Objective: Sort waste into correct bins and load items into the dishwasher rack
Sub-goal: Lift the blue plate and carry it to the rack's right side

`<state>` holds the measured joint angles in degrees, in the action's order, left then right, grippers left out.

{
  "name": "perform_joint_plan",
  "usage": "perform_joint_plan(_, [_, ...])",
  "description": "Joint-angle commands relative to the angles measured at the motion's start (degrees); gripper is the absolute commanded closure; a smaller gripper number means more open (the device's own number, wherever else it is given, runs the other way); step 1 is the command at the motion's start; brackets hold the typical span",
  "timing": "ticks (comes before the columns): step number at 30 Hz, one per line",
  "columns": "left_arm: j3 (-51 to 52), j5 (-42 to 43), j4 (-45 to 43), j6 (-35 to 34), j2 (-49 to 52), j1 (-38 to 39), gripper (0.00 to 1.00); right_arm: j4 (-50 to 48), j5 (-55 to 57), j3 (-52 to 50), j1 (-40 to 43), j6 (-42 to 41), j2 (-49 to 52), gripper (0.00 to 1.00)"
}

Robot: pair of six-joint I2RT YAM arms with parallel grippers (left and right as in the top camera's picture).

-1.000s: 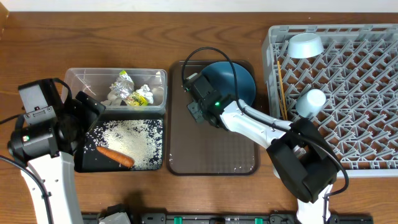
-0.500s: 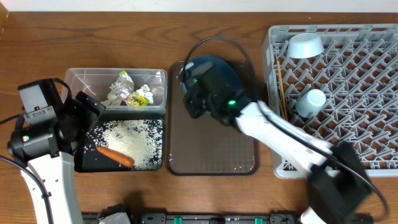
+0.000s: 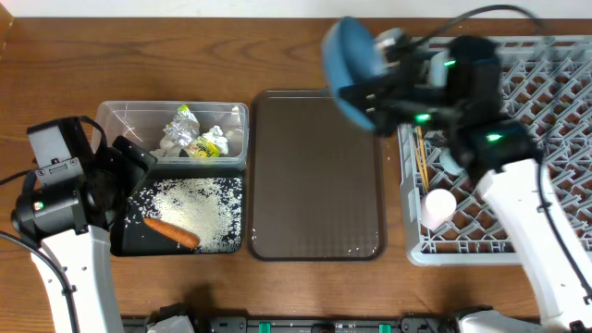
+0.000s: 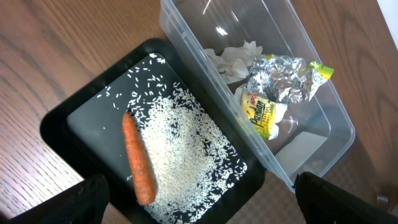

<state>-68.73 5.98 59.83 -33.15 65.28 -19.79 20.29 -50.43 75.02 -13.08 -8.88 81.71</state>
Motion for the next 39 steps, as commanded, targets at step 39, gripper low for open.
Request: perform_joint_plan(39, [-0.76, -0.68, 0.15, 0.52, 0.22, -0.17, 0.03, -7.10, -37.35, -1.33, 46.93, -9.31, 15.74, 0.99])
